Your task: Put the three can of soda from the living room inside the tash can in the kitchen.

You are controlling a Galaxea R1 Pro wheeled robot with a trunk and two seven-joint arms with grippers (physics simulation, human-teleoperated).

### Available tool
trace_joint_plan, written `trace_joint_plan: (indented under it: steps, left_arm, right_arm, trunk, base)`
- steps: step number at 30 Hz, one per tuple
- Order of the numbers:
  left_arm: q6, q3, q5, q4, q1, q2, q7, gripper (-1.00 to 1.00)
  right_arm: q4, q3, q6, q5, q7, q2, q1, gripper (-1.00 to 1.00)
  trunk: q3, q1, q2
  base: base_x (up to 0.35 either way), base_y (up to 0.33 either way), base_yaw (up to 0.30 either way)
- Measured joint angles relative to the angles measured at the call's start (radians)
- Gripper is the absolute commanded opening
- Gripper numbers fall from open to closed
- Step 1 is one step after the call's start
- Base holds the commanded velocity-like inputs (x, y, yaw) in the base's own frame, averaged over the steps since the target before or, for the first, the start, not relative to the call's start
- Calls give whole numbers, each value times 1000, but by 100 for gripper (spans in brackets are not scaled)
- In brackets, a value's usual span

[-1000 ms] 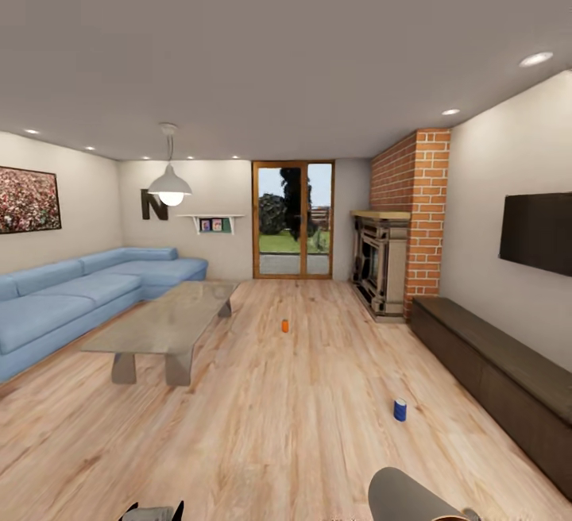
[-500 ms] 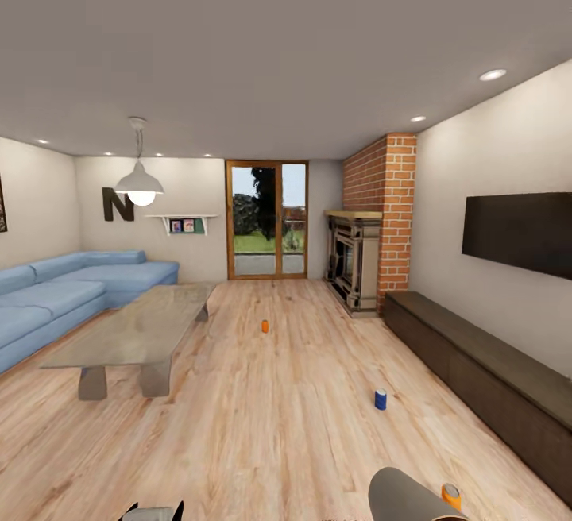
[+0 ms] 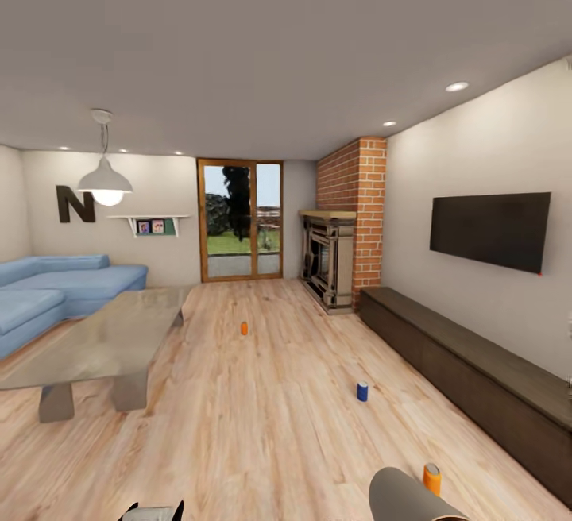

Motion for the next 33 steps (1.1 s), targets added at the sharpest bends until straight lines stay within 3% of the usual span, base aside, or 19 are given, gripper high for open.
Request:
trace_joint_plan:
  steps: [33]
  left_arm:
    - [0,-1,0,0,0,0,-1,100]
  right_arm:
    - [0,-2,0,-1,0,-3,0,-100]
  trunk:
    - [0,0,0]
  base:
    - [0,278,-249]
